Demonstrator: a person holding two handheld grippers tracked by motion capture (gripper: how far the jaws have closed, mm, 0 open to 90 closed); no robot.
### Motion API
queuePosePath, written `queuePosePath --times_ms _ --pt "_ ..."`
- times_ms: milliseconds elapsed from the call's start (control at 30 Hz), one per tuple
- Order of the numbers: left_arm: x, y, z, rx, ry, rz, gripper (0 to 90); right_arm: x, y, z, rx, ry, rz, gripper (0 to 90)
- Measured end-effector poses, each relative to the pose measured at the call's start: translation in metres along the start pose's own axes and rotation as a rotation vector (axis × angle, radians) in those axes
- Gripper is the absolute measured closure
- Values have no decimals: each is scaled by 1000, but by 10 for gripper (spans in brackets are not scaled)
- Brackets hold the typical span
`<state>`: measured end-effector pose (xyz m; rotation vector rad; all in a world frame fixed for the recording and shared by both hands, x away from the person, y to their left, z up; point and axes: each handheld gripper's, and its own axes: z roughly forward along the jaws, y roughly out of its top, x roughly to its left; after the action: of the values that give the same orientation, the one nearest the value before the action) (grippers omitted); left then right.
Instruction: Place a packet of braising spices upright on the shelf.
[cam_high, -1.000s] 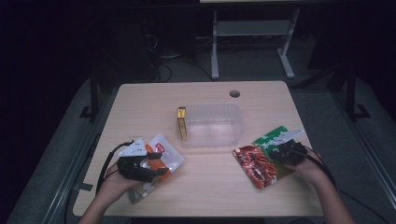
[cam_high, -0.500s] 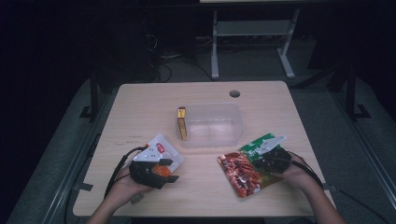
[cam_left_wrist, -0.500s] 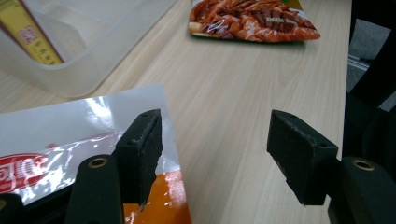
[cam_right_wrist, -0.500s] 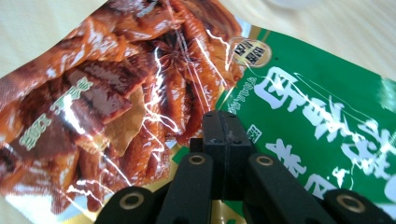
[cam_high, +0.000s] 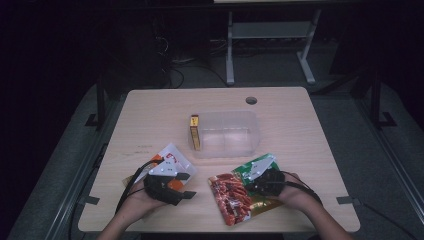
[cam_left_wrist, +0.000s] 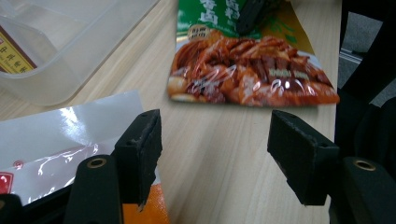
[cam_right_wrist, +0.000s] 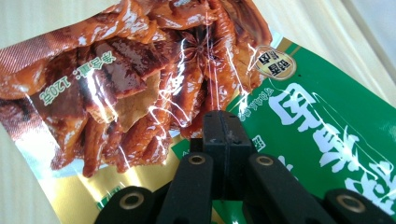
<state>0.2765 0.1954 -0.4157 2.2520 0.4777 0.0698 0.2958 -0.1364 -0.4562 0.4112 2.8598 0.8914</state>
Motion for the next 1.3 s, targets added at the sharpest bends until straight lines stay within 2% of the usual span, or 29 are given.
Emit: queuePosePath --times_ms 100,167,267,400,500,567,667,800,967,1033,1133,1200,1300 --pt "-1 2 4 6 -5 -7 305 3 4 2 7 -5 -12 900" --pt "-2 5 9 12 -4 -7 255 3 2 -1 -19 -11 -3 879" --pt "-4 11 18 15 -5 3 237 -2 -3 -7 -46 -18 41 762" --pt "-8 22 38 32 -10 9 181 -7 -12 -21 -82 -62 121 629" --pt "-10 30 52 51 -33 16 161 -10 -22 -32 -111 -116 161 473" --pt "-11 36 63 66 -34 28 150 -9 -27 -37 -125 -133 199 388" --pt "-12 45 80 85 -36 33 144 -10 -37 -44 -144 -159 223 326" --pt "-11 55 100 99 -26 32 142 -11 -46 -51 -156 -174 241 296" --pt "-7 59 123 135 -2 34 142 -15 -48 -52 -170 -177 245 290" --pt "-5 58 128 157 11 36 142 -15 -49 -52 -176 -172 242 290" --pt "-3 56 130 158 3 18 138 -16 -49 -52 -182 -172 240 290" --pt "-2 56 130 165 9 31 138 -16 -50 -52 -184 -172 244 290" --pt "0 55 131 167 -4 11 139 -17 -50 -52 -185 -172 243 292"
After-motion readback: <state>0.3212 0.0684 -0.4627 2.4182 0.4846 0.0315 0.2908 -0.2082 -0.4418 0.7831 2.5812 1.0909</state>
